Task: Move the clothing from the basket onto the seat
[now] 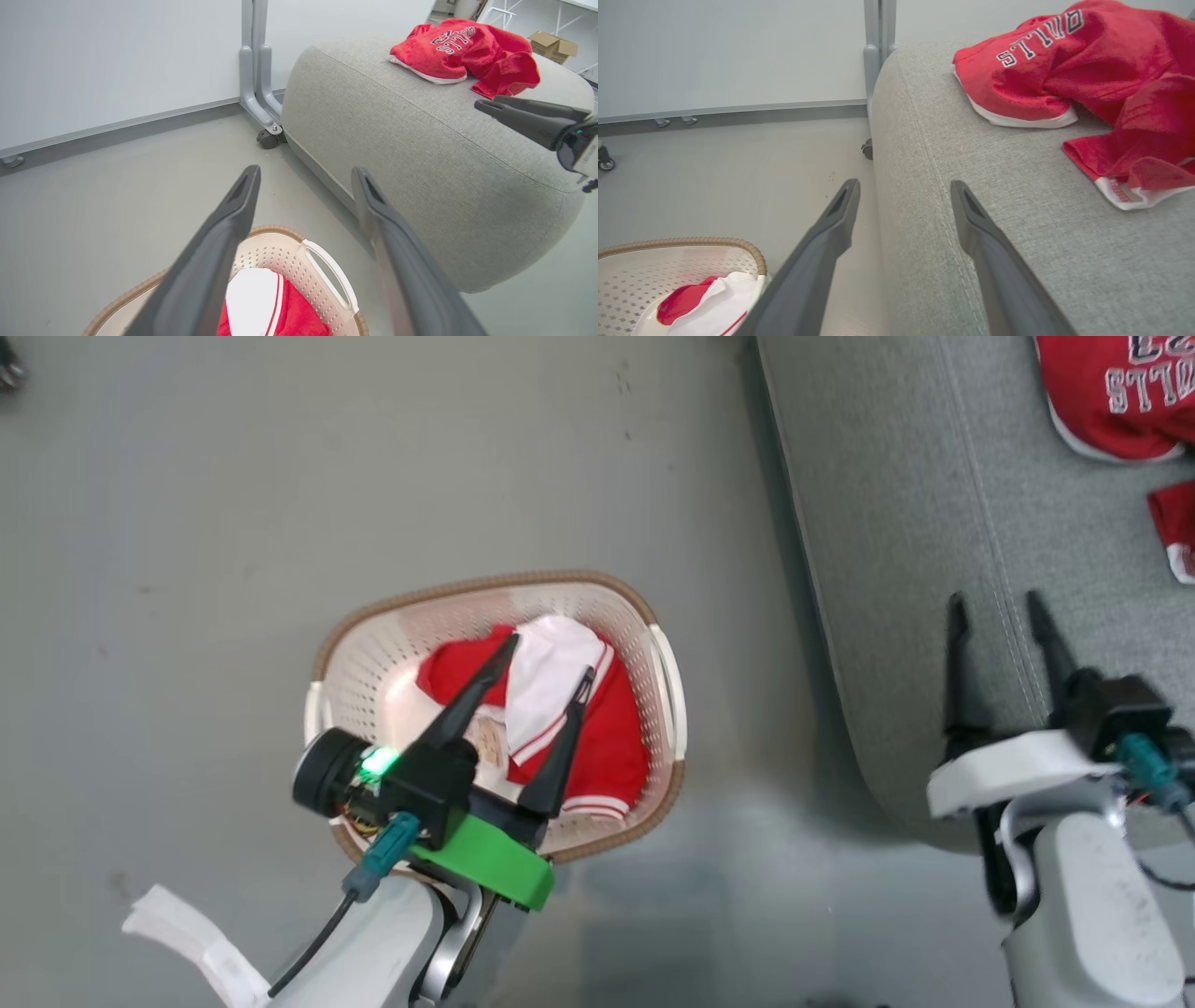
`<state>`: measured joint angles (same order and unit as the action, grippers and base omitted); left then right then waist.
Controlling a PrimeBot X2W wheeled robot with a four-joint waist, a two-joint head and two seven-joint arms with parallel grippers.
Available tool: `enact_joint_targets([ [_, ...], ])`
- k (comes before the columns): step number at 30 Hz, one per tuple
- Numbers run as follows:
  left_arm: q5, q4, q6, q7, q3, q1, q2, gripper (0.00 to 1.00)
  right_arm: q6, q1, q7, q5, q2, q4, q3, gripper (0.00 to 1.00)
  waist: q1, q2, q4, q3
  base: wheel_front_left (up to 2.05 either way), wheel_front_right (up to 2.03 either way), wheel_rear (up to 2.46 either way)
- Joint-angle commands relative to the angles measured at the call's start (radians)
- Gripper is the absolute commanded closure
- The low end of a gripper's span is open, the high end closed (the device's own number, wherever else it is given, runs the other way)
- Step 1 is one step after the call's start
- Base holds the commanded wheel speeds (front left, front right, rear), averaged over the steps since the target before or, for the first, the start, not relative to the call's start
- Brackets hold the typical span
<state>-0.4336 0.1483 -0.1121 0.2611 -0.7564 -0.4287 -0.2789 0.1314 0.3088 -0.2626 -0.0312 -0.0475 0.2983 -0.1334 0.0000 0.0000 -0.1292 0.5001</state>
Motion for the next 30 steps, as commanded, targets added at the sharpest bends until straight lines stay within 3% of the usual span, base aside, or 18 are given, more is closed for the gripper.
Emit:
enact_joint_targets([
  [1,0.010,-0.004,-0.012,0.004,0.037,0.046,0.020,0.00,-0.001,-0.045,-0.003,-0.009,-0.005,-0.007,0.026,0.00,0.0000,0.0000,0.114,-0.179,0.00,0.00,0.00],
  [5,0.009,-0.002,-0.031,0.004,0.186,0.183,0.078,0.00,-0.001,-0.141,-0.003,-0.024,-0.006,-0.026,0.117,0.00,0.0000,0.0000,0.156,-0.302,0.00,0.00,0.00],
  [8,0.021,-0.013,-0.020,0.004,0.292,0.284,0.117,0.00,-0.001,-0.208,-0.003,-0.026,-0.006,-0.048,0.168,0.00,0.0000,0.0000,0.168,-0.387,0.00,0.00,0.00],
  [18,0.127,-0.151,0.072,0.003,0.603,0.590,0.204,0.00,-0.001,-0.364,-0.003,-0.029,-0.006,-0.154,0.241,0.00,0.0000,0.0000,0.154,-0.555,0.00,0.00,0.00],
  [24,0.210,-0.200,0.121,0.003,0.660,0.682,0.223,0.00,-0.001,-0.429,-0.003,-0.036,-0.004,-0.193,0.242,0.00,0.0000,0.0000,0.139,-0.594,0.00,0.00,0.00],
  [30,0.225,-0.203,0.146,0.003,0.663,0.732,0.228,0.00,-0.001,-0.482,-0.003,-0.024,-0.005,-0.195,0.251,0.00,0.0000,0.0000,0.127,-0.610,0.00,0.00,0.00],
])
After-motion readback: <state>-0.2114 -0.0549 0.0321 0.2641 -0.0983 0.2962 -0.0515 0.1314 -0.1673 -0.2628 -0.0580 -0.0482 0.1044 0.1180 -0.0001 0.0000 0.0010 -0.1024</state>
